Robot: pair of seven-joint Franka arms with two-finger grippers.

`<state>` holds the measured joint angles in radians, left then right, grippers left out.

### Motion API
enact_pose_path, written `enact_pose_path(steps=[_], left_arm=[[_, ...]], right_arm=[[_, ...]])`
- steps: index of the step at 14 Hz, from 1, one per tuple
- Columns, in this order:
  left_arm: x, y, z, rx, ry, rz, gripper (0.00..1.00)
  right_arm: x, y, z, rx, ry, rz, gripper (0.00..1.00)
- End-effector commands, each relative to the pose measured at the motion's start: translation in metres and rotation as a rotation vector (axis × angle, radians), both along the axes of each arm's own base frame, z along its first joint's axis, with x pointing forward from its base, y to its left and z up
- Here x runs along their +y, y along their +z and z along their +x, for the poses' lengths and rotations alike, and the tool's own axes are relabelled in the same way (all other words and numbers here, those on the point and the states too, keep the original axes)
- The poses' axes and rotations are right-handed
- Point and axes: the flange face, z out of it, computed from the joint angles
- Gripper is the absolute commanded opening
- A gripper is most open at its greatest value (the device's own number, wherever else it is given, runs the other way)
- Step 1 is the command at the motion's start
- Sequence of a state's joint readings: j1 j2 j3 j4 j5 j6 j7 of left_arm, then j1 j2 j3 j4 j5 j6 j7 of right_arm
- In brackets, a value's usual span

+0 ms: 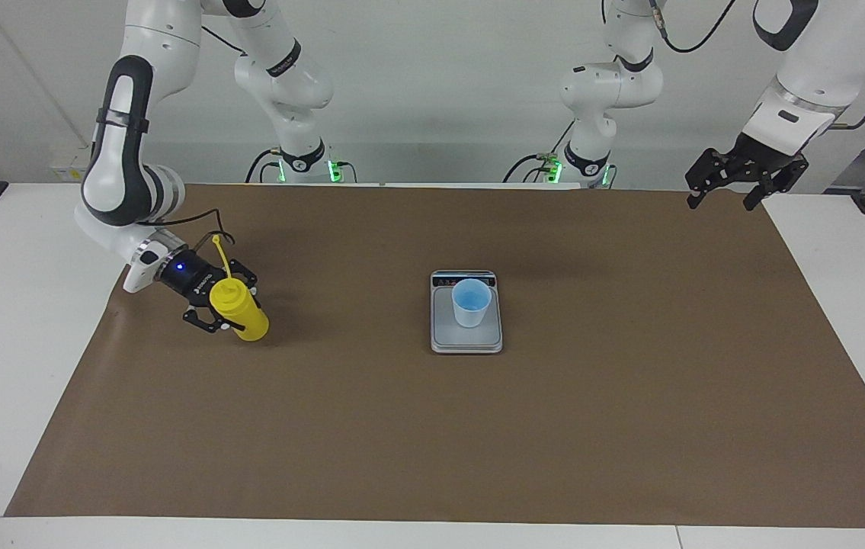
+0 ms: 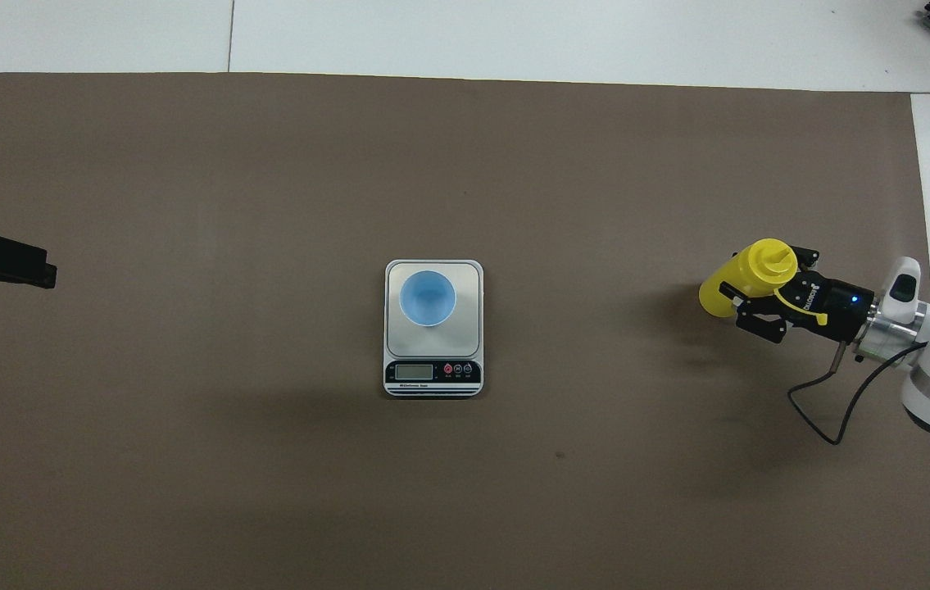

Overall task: Pour seasoning into cup on scale with both arms
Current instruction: 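Lift the yellow bottle with the right gripper toward the cup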

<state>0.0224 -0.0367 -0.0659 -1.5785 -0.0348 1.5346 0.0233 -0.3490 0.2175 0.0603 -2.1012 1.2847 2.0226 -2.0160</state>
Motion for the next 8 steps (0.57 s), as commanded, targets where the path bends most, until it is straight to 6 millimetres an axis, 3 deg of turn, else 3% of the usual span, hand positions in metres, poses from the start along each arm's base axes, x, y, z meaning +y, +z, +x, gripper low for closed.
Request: enact_pose_path(steps=[1, 6, 8], left_arm=[[0.003, -0.001, -0.009, 0.003, 0.016, -0.010, 1.00], [0.003, -0.001, -0.009, 0.003, 0.016, -0.010, 1.00], [0.002, -0.001, -0.009, 0.003, 0.015, -0.010, 1.00]], right_arm=[[0.003, 0.035, 0.023, 0.025, 0.035, -0.051, 0.16], [0.057, 0.098, 0.057, 0.109, 0.090, -0.156, 0.16], [0.090, 0.111, 0.063, 0.149, 0.138, -0.247, 0.16]])
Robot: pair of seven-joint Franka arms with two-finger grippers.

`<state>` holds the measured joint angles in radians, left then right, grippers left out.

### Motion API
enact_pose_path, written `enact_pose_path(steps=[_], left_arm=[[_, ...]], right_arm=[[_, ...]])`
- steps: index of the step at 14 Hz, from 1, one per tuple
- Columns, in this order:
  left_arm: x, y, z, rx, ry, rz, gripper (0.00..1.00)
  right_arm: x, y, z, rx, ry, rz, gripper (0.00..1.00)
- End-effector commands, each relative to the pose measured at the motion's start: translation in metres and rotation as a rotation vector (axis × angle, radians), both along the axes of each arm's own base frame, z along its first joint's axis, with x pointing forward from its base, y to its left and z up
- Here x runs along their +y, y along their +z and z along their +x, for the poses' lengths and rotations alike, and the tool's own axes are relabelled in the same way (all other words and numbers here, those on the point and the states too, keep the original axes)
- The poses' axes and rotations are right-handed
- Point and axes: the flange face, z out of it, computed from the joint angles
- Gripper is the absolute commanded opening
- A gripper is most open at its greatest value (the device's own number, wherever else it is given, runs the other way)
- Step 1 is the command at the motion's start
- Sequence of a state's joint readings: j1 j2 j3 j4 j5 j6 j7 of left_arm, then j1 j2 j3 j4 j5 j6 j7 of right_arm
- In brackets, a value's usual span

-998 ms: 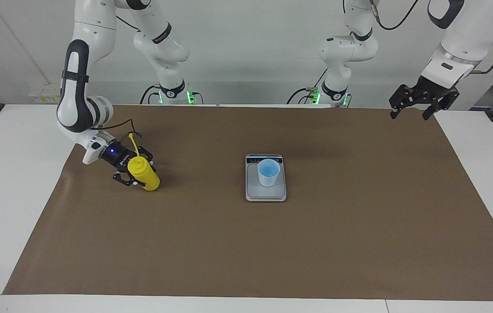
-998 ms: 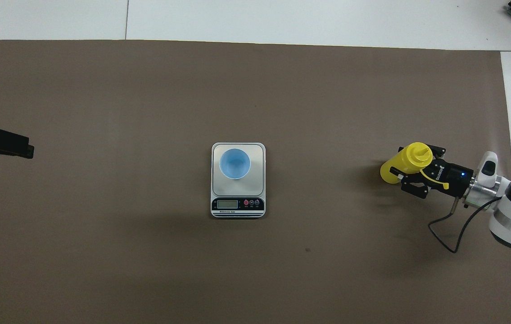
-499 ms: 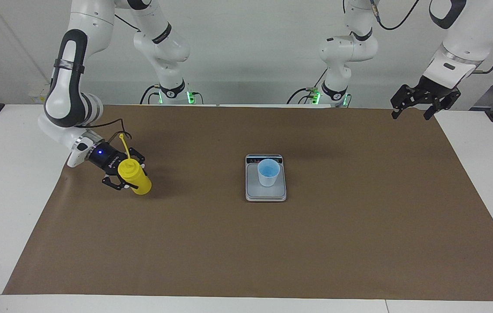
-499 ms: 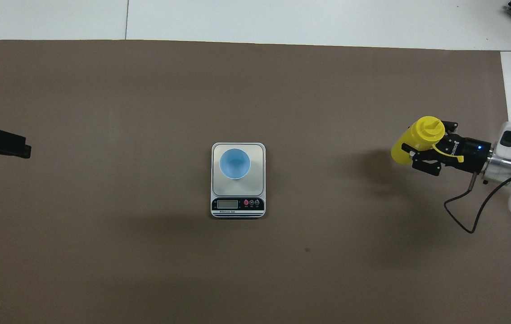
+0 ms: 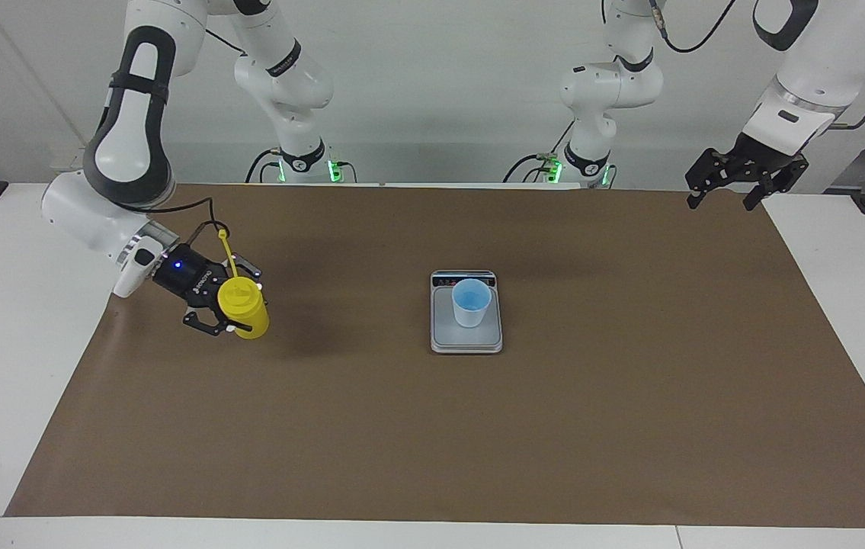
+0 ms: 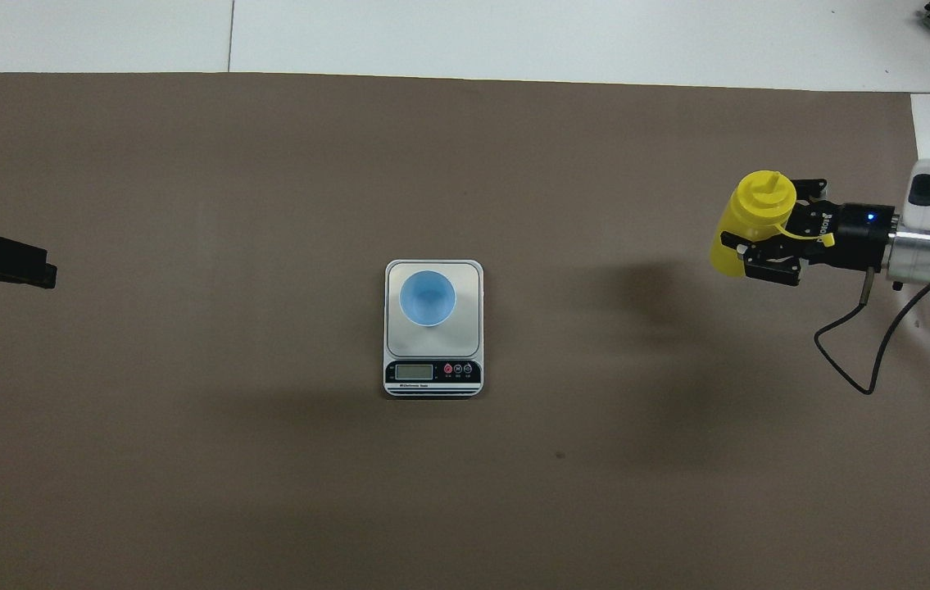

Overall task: Pour seasoning into cup on scale with both arms
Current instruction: 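Lift the yellow bottle with the right gripper toward the cup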

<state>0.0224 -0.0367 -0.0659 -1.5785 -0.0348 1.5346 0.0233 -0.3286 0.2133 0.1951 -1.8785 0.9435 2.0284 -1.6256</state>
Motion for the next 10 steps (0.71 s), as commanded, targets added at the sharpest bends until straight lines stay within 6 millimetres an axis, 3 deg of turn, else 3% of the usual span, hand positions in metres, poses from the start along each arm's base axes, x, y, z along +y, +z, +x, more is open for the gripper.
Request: enact_pose_path(steps=[1, 6, 10], left_arm=[[0.002, -0.001, -0.009, 0.003, 0.015, -0.010, 1.00], [0.003, -0.001, -0.009, 0.003, 0.016, -0.010, 1.00], [0.002, -0.001, -0.009, 0.003, 0.015, -0.010, 1.00]], right_arm=[[0.034, 0.022, 0.010, 0.018, 0.033, -0.098, 0.15], [0.119, 0.028, 0.015, -0.092, 0.138, -0.232, 0.13], [0.196, 0.027, 0.005, -0.142, 0.247, -0.428, 0.09]])
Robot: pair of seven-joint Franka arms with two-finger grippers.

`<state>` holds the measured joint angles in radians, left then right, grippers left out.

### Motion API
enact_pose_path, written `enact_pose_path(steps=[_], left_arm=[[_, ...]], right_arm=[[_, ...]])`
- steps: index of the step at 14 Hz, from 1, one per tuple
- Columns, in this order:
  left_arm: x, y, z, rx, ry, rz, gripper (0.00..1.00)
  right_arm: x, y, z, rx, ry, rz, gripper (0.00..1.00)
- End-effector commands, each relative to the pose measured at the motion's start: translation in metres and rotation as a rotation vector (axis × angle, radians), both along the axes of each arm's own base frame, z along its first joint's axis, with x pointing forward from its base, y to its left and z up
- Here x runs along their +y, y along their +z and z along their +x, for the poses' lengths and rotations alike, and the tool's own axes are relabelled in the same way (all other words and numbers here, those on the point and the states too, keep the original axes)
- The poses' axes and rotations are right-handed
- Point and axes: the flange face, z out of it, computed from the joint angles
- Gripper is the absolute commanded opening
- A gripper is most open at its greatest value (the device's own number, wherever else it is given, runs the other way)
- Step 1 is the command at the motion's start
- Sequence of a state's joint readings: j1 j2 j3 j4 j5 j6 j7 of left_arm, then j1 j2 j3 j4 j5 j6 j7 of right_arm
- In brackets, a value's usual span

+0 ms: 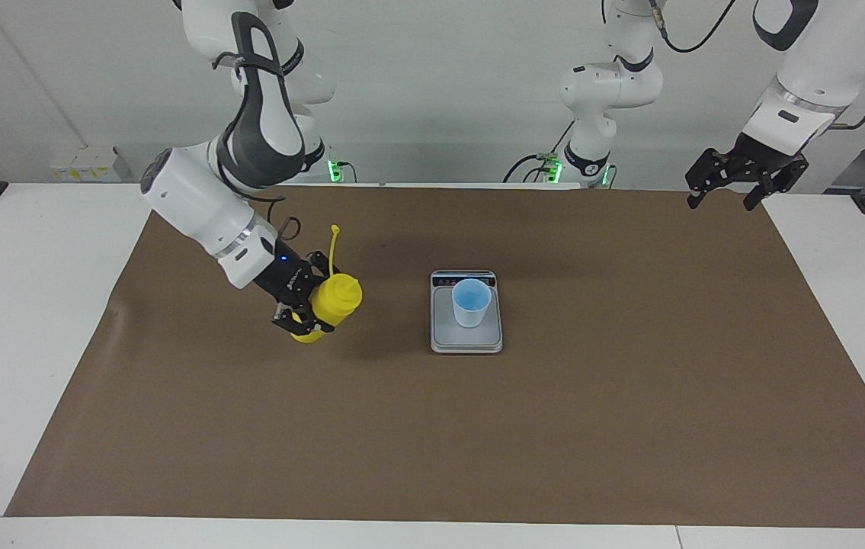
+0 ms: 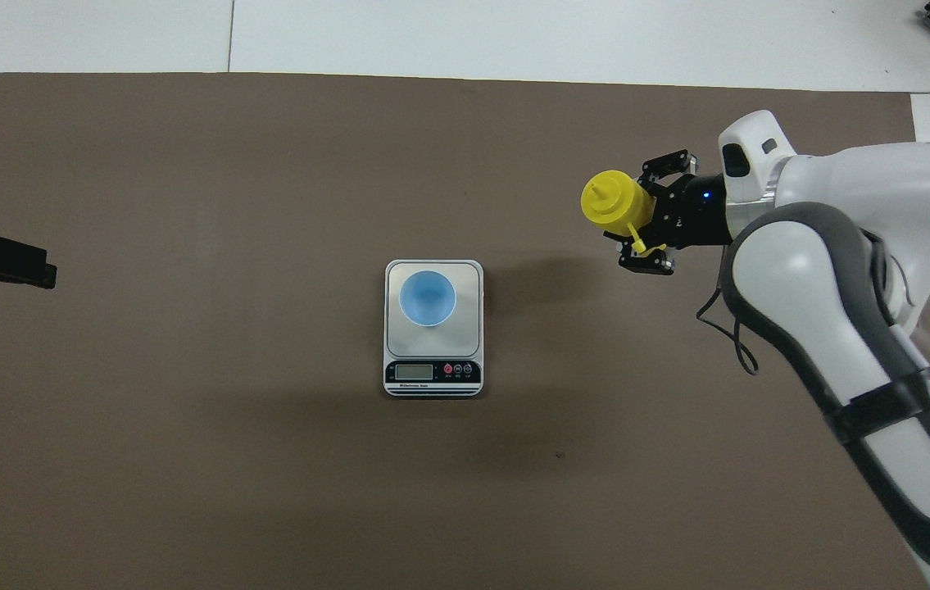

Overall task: Pour seasoning into cup on scale with both arms
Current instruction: 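Lift the yellow bottle with the right gripper toward the cup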

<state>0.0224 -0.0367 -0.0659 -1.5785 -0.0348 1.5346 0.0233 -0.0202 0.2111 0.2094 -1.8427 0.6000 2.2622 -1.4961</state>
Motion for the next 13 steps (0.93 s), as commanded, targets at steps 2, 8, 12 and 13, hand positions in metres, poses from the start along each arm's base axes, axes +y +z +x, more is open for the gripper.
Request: enact_pose_path(steps=[2, 8, 12, 13], left_arm=[[0.002, -0.001, -0.009, 0.003, 0.015, -0.010, 1.00], [0.003, -0.001, -0.009, 0.003, 0.016, -0.010, 1.00], [0.003, -0.001, -0.009, 0.003, 0.016, -0.010, 1.00], [0.002, -0.001, -0.009, 0.003, 0.015, -0.010, 1.00]], right_arm=[[0.067, 0.004, -0.014, -0.012, 0.023, -0.219, 0.05], [0.137, -0.009, -0.033, -0.132, 0.117, -0.493, 0.00], [0.154, -0.014, -0.041, -0.185, 0.106, -0.605, 0.00], [0.151, -0.012, -0.039, -0.205, 0.090, -0.640, 0.00]])
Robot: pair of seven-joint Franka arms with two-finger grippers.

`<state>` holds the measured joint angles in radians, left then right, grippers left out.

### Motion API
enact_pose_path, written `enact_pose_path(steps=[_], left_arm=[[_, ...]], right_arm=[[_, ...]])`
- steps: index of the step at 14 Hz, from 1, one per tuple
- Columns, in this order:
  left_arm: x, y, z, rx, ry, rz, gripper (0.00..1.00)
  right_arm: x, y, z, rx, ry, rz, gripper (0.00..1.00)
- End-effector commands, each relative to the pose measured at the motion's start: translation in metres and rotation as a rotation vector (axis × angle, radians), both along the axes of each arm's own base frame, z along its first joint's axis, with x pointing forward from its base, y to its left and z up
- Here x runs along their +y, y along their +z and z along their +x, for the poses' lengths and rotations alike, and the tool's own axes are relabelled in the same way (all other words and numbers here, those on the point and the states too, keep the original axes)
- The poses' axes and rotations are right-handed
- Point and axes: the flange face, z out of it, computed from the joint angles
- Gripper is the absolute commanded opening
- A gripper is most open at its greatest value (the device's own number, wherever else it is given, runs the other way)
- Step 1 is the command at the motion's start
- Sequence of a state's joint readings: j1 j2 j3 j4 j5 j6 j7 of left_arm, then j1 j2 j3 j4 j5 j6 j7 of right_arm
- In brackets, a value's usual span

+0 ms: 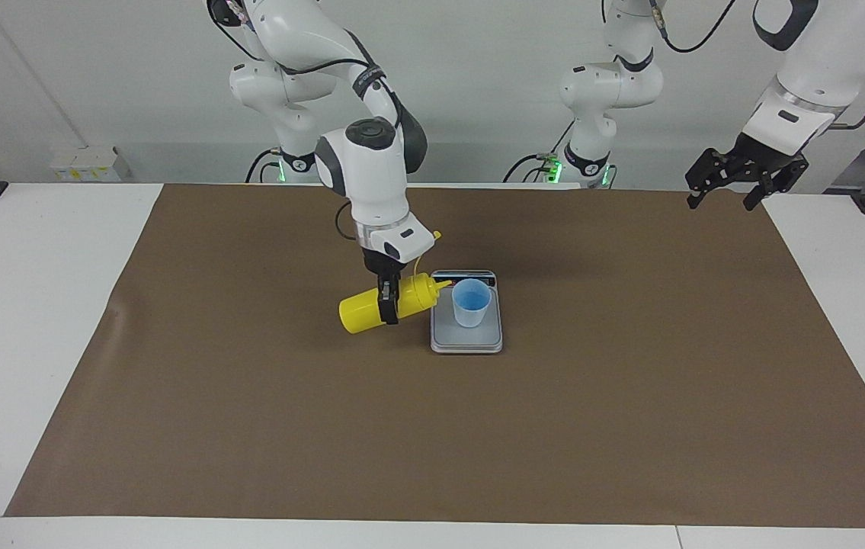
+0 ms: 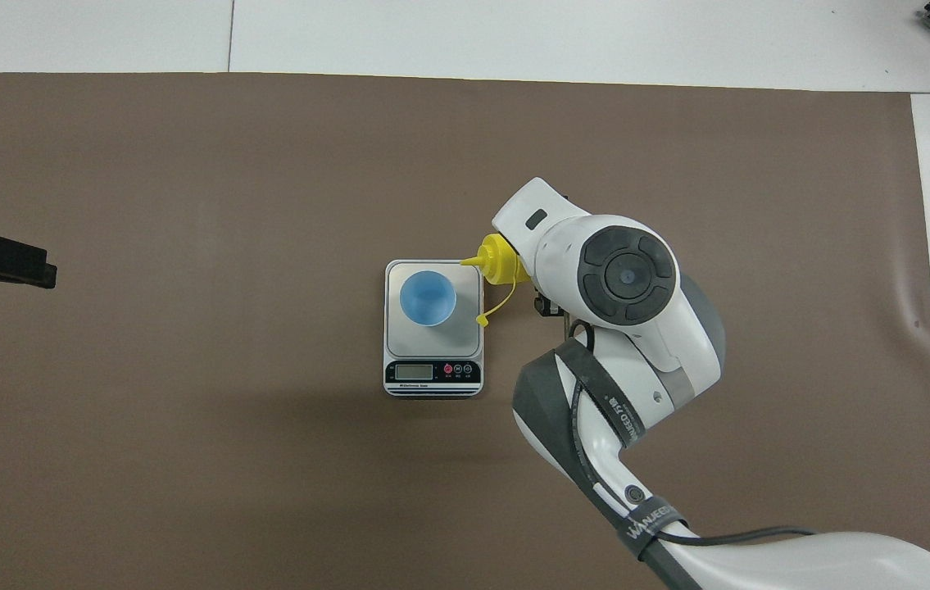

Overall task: Pour seasoning into cup on scale with both arms
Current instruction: 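Tilt the yellow bottle nozzle-down over the blue cup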

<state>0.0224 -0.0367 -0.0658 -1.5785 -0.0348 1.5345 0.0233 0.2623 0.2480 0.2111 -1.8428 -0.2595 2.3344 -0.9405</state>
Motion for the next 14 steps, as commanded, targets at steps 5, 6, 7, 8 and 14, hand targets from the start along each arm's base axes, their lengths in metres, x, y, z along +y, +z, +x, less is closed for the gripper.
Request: enact_pose_path(steps=[5, 6, 7, 8, 14], left_arm=[[0.002, -0.001, -0.009, 0.003, 0.015, -0.010, 1.00], [0.002, -0.001, -0.009, 0.003, 0.015, -0.010, 1.00], [0.002, -0.001, -0.009, 0.003, 0.015, -0.010, 1.00], [0.002, -0.001, -0.009, 0.003, 0.015, -0.010, 1.00], [0.002, -0.001, -0.009, 0.003, 0.015, -0.010, 1.00]], right_arm=[[0.028, 0.008, -0.010, -0.193, 0.161, -0.237, 0.00], [0.029, 0.009, -0.011, -0.197, 0.167, -0.241, 0.00], [0.039, 0.008, -0.016, -0.220, 0.213, -0.285, 0.00], [0.052, 0.008, -0.024, -0.264, 0.283, -0.368, 0.00], [0.045, 0.003, -0.028, -0.235, 0.188, -0.457, 0.00]])
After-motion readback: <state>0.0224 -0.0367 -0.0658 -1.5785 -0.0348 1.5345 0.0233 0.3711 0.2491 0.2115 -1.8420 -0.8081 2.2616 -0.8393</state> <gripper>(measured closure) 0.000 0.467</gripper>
